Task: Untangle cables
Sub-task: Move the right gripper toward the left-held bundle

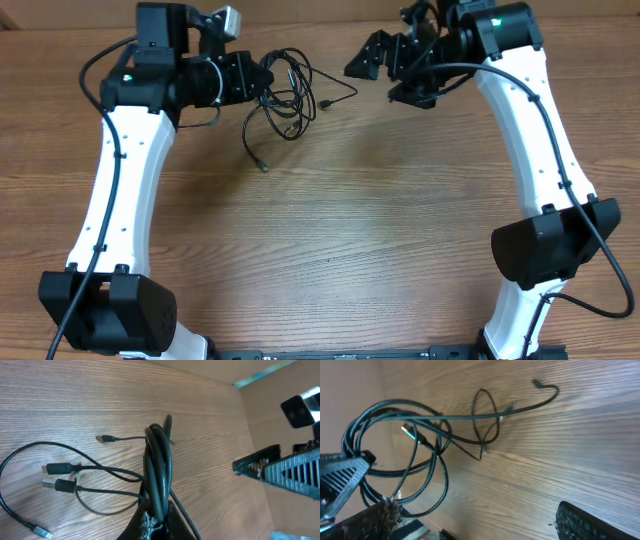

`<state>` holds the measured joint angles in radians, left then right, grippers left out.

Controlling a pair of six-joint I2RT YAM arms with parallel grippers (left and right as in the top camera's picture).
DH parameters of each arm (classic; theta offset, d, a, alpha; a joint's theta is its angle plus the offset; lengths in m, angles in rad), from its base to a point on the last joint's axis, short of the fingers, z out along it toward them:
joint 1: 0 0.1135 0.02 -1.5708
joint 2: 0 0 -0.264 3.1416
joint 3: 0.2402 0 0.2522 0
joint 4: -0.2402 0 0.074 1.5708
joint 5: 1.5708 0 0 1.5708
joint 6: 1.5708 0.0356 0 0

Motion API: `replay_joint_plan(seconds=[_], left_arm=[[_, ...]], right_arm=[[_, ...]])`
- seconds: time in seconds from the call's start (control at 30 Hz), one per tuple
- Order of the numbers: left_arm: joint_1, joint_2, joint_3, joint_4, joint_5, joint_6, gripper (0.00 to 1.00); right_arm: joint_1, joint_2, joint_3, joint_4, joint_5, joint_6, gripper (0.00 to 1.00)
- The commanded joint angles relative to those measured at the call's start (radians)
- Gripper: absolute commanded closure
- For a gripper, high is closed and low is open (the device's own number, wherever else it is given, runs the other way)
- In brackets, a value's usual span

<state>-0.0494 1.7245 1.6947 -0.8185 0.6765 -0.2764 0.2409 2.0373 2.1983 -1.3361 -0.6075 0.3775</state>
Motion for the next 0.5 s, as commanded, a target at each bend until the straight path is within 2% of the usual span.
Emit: replay_joint_plan(seconds=[0.0,0.47], left_arm=[[0.037,0.009,0.008,0.004,0.105,0.029,0.96],[0.096,0.009,0.008,0.029,0.285,0.045,0.96]], right_arm=[[0.051,-0.017,0.013,0.041,-0.027,-0.008,0.00],[0.113,-0.016,0.013,0.105,-0.125,0.068,0.01]])
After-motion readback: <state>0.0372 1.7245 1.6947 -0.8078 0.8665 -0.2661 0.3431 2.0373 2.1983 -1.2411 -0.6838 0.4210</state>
